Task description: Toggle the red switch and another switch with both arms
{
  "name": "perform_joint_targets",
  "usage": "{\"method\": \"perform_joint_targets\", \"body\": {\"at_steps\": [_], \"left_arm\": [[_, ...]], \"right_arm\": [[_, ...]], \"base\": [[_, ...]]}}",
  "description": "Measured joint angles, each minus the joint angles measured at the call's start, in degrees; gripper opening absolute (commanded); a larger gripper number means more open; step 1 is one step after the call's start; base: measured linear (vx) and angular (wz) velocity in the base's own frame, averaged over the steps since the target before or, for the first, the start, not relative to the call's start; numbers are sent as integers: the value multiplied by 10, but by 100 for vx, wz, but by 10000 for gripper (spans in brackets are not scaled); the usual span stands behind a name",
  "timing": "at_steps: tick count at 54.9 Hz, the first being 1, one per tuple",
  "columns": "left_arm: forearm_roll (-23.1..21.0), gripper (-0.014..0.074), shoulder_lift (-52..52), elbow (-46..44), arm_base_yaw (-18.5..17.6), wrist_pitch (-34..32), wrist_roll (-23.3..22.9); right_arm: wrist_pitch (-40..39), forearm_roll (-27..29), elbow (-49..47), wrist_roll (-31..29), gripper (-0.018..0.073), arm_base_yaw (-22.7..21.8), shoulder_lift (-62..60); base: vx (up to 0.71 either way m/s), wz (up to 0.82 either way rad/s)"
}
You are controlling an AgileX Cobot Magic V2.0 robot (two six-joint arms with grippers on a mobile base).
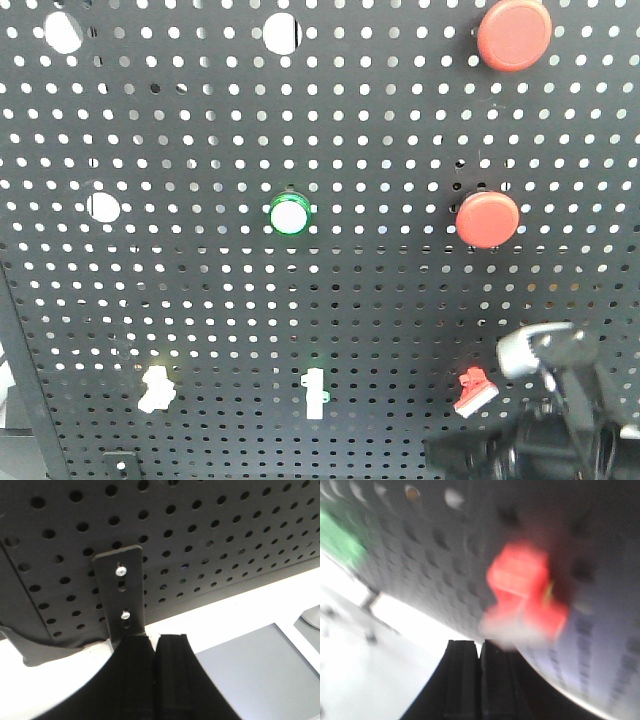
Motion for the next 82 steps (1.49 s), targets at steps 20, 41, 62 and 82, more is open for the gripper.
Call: {"method": "perform_joint_targets", "body": {"at_steps": [20, 41, 62, 82], "left_arm": [[0, 3, 0, 0, 0, 0, 0], [3, 3, -121, 0, 0, 20, 1], [30, 3, -292, 0, 0, 52, 5], [30, 3, -298, 3, 0, 52, 5]], "right_arm": [[3, -31, 60, 38, -6, 8, -139], [-179, -47, 215, 41, -6, 8, -467], [-260, -50, 241, -32, -6, 8, -518], [-259, -50, 241, -34, -6, 8, -518]], "base": [[0, 0], [0, 0], [0, 0], [0, 0]]}}
